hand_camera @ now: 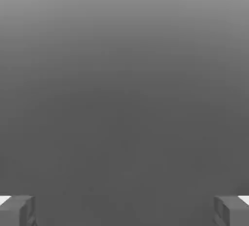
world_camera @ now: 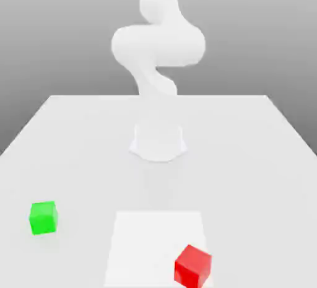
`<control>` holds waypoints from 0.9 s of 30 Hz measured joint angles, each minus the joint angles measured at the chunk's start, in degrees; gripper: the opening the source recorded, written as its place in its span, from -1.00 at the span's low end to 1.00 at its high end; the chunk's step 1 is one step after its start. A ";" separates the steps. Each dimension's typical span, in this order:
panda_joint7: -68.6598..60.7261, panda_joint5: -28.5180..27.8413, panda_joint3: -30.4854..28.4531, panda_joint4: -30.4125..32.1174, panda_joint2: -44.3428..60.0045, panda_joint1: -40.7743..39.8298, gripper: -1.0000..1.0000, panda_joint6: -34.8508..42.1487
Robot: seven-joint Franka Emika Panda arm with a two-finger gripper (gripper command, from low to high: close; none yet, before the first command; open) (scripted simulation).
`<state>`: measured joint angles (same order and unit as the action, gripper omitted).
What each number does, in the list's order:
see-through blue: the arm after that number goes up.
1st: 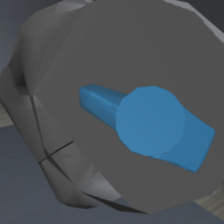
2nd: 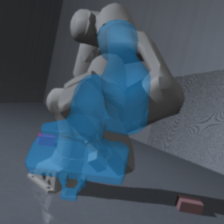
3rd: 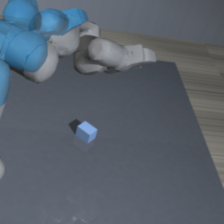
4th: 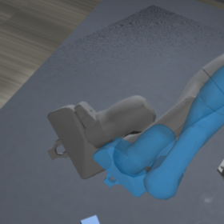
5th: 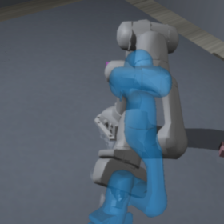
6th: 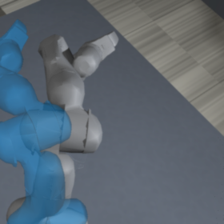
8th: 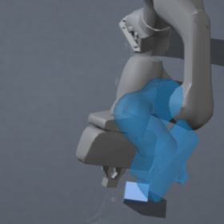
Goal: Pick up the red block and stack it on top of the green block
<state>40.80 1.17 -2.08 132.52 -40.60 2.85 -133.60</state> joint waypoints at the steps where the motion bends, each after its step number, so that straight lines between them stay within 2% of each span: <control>1: -2.21 0.56 -0.84 0.32 2.26 1.15 0.00 -0.78; 8: -16.86 4.54 -5.42 2.39 17.07 7.86 0.00 -5.86; 16: -32.97 8.44 -6.60 4.72 33.77 11.68 0.00 -11.56; 20: -39.47 8.21 -6.44 5.96 41.81 13.25 0.00 -14.62; 27: -46.35 4.07 -5.93 7.50 55.25 13.33 0.00 -21.32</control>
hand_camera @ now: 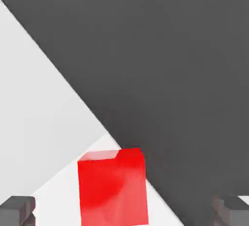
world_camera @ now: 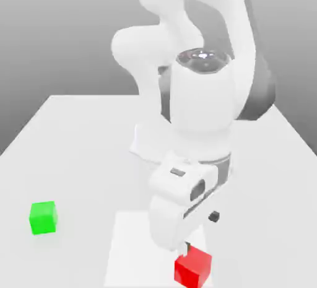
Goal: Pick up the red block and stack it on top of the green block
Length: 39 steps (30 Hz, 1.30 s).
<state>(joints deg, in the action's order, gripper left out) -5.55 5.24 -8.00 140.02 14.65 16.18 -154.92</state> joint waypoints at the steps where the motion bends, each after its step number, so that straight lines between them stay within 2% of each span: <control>1: -0.53 0.36 0.36 -0.25 2.05 -0.23 0.00 -1.60; 3: -1.54 1.48 1.45 -0.85 6.23 -1.07 0.00 -4.97; 4: -1.81 1.80 1.96 -1.07 7.77 -1.51 -1.00 -6.26; 11: -1.81 1.79 2.01 -1.09 7.85 -1.55 -1.00 -6.23; 16: 0.18 -1.11 -0.14 0.53 -1.04 -0.83 -1.00 0.98; 23: -1.15 -4.17 -11.83 6.33 -9.28 -11.68 -1.00 2.92; 28: -3.34 -5.90 -18.97 11.19 -14.73 -28.66 -1.00 3.66; 30: -4.78 -4.49 -16.94 11.64 -13.91 -37.98 -1.00 2.46; 31: -5.45 -3.67 -14.58 11.64 -13.04 -38.93 -1.00 1.58; 33: -6.87 -1.79 -11.83 11.54 -10.86 -34.22 -1.00 -0.41; 38: -11.08 4.03 -8.75 11.35 -4.45 -35.78 -1.00 -6.02; 39: -11.61 4.78 -8.30 11.34 -3.61 -36.09 1.00 -6.75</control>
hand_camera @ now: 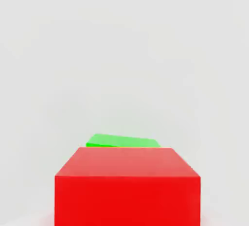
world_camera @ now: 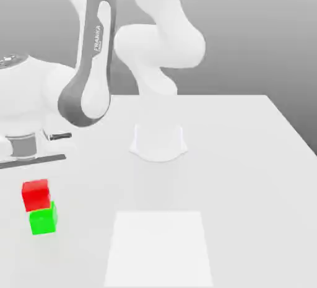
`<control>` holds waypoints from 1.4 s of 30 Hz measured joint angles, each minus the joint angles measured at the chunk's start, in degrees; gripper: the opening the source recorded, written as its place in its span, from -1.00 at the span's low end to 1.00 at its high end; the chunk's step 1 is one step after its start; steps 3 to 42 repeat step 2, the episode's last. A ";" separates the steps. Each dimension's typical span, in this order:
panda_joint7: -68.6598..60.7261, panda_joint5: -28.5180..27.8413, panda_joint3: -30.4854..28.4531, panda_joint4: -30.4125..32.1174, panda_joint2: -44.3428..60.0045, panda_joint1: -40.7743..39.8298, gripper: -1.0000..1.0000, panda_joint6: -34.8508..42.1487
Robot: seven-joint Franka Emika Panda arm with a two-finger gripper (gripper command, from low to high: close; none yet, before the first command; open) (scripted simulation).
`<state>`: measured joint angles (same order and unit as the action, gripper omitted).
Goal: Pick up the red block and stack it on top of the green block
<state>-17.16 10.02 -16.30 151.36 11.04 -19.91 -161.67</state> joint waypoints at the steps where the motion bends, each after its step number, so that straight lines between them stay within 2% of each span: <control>1: 0.00 0.00 0.00 0.00 0.00 0.00 1.00 0.00; 42: 0.00 0.00 0.00 0.00 0.00 0.00 1.00 0.00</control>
